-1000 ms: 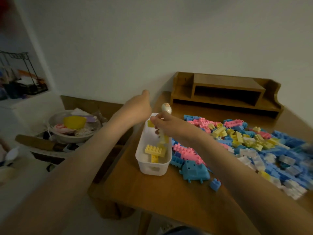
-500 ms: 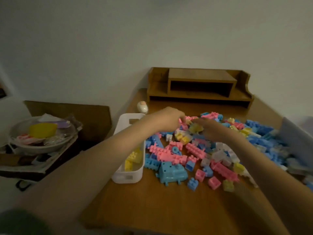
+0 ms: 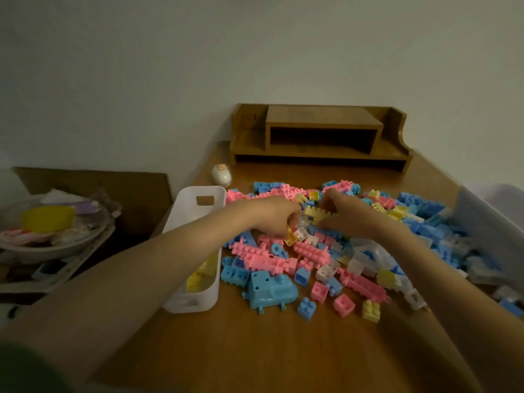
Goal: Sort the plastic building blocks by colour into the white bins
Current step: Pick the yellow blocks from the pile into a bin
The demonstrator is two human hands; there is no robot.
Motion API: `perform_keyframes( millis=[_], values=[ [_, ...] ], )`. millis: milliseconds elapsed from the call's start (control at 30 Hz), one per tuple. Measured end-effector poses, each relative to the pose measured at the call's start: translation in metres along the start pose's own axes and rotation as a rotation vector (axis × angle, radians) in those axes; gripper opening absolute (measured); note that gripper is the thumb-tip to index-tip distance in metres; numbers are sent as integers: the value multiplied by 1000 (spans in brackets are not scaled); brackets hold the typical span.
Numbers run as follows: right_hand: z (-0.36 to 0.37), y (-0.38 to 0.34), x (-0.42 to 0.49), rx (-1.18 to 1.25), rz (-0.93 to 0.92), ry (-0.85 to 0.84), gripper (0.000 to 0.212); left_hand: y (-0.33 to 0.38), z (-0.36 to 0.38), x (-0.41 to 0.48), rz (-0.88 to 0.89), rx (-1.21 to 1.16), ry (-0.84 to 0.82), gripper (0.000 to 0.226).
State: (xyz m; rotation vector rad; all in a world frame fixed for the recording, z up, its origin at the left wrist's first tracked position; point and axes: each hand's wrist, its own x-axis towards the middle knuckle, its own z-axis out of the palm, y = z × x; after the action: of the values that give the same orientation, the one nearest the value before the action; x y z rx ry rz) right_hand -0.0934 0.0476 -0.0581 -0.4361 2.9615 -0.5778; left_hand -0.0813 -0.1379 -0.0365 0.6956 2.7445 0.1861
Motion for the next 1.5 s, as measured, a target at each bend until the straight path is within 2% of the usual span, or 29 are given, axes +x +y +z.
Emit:
perform_keyframes(
  millis=[67, 167, 267, 400, 500, 567, 667, 900, 1000, 1100, 1200, 1300, 1400, 1500],
  values=[
    [-1, -2, -1, 2, -1, -4, 43, 1, 1, -2, -6, -2, 18, 18],
    [-5, -6, -4, -69, -7, 1, 51, 2, -2, -7, -3, -37, 43, 34],
    [-8, -8, -8, -109, -13, 15, 48, 2, -7, -13, 5, -66, 57, 38],
    [-8, -12, -11, 23, 16, 65, 32, 1, -12, -26, -23, -80, 112, 33],
    [-6, -18, -14, 107, 23, 70, 30, 1, -16, -39, -57, -109, 168, 26],
    [-5, -24, -17, 255, 9, 54, 31, 0, -15, -48, -84, -175, 198, 16],
    [-2, -35, -21, 518, 9, -22, 30, 0, -12, -56, -131, -252, 208, 16],
    [10, -43, -19, 479, 76, -71, 20, 0, -11, -71, -170, -299, 227, 16],
    [7, -52, -23, 444, 16, -43, 31, -7, -15, -82, -191, -249, 256, 21],
    [4, -71, -28, 415, -73, -12, 31, -20, -22, -102, -252, -173, 290, 23],
    [6, -100, -33, 467, -173, 55, 32, -32, -21, -123, -450, -21, 311, 27],
    [17, -136, -35, 442, -294, 122, 32, -39, -5, -135, -589, 92, 229, 29],
    [35, -166, -36, 345, -426, 140, 27, -42, 9, -134, -522, 144, 59, 30],
    [49, -177, -34, 252, -429, 46, 22, -45, 9, -138, -476, 256, -87, 33]
  ],
)
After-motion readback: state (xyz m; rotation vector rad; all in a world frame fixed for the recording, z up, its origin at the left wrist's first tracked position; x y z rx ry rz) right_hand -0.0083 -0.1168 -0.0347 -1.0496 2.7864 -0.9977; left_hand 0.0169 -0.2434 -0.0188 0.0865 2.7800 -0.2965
